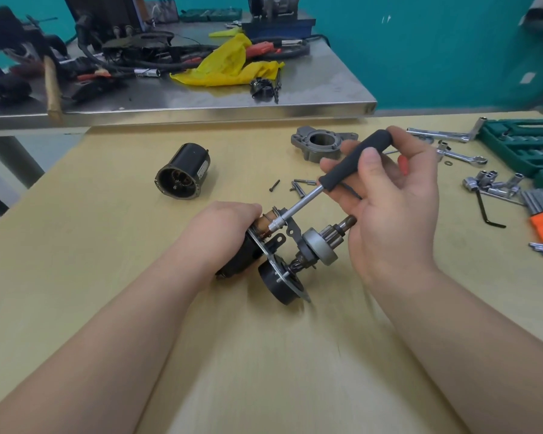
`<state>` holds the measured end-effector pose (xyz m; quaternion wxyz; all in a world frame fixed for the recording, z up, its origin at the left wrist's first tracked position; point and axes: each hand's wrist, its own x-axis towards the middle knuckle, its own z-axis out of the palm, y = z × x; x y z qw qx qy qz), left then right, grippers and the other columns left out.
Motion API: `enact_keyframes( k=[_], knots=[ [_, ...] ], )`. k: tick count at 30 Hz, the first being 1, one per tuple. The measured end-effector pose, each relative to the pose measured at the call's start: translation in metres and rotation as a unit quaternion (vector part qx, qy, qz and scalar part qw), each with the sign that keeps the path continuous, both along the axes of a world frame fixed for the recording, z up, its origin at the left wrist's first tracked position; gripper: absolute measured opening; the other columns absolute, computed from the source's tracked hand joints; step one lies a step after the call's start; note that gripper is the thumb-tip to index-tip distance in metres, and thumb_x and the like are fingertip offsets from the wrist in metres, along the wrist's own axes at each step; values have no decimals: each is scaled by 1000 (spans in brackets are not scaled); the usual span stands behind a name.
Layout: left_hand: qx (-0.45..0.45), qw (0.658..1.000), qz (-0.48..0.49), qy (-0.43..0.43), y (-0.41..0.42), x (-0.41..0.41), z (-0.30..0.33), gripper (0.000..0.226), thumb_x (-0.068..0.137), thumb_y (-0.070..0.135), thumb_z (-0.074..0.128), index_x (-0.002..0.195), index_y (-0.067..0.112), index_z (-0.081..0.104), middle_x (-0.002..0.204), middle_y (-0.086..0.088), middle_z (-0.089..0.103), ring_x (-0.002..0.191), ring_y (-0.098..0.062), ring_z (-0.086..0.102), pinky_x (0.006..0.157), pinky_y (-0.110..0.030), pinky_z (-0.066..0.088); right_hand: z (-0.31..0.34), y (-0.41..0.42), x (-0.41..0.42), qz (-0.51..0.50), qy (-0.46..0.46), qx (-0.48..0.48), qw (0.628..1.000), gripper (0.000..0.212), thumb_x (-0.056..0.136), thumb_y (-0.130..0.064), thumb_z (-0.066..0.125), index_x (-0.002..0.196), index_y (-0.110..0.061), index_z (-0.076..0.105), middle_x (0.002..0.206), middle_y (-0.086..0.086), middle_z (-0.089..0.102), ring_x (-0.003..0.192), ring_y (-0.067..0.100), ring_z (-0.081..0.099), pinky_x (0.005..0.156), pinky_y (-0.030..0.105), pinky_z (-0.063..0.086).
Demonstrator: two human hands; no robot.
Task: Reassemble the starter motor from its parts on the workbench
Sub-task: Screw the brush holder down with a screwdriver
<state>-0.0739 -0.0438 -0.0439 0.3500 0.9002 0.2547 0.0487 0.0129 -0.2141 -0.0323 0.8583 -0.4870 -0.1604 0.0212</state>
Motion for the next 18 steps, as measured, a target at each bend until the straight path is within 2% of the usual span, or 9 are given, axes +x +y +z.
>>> enact_keyframes(
  k=[2,5,7,10,12,14,15,16,18],
  knots=[
    [-38,999,26,-12,2,2,-3,40,111,46,43,75,32,47,87,0,56,93,-23,48,79,-36,43,3,-1,0,-4,-5,-3,1000,27,104,-8,65,125,-19,53,102,3,74,94,32,78,81,45,65],
    [-135,986,96,-32,5,2,-7,33,105,44,57,84,19,63,82,-2,60,81,-25,53,71,-36,41,5,1,1,-27,-18,-17,999,35,96,-15,75,124,-22,56,89,-7,71,88,22,75,79,44,65],
    [-165,977,134,-24,7,2,-11,32,101,44,61,74,28,65,68,4,58,73,-25,52,67,-36,38,5,1,0,-24,-28,-21,999,33,98,-19,73,127,-23,60,89,-8,72,91,21,75,78,43,65],
    [-138,981,137,-7,6,1,-10,41,99,45,60,60,32,57,54,6,53,70,-26,52,67,-37,38,4,0,0,-5,-7,2,1000,32,103,-22,61,135,-21,62,110,6,77,105,30,77,79,44,65],
    [-110,986,121,-16,6,0,-10,43,105,38,57,63,27,56,71,-5,65,79,-34,60,73,-38,44,3,-1,0,2,-2,6,1000,35,105,-15,56,140,-17,59,120,12,76,107,34,77,82,46,65],
    [-53,996,76,-10,8,1,-11,34,112,30,48,80,23,59,97,-20,71,95,-41,65,84,-43,52,4,0,0,-3,-19,-7,1000,36,105,-11,59,140,-16,57,116,10,76,103,33,78,84,48,65],
    [-21,998,58,-1,7,1,-11,33,113,34,44,88,18,58,96,-20,69,94,-38,64,84,-40,53,4,0,0,-9,-26,-13,1000,35,102,-12,64,136,-17,59,109,5,76,100,31,79,83,48,65],
    [-6,999,51,3,8,1,-11,37,110,42,41,90,15,58,87,-12,65,87,-33,59,76,-34,52,4,1,0,-20,-29,-20,999,33,99,-14,69,131,-20,61,101,0,75,96,26,78,82,47,66],
    [12,999,47,11,9,1,-12,42,101,50,40,89,14,59,71,5,51,73,-24,49,55,-16,39,5,1,0,-39,-32,-30,998,32,95,-16,75,123,-25,64,91,-5,70,88,18,75,78,45,66]
  ],
)
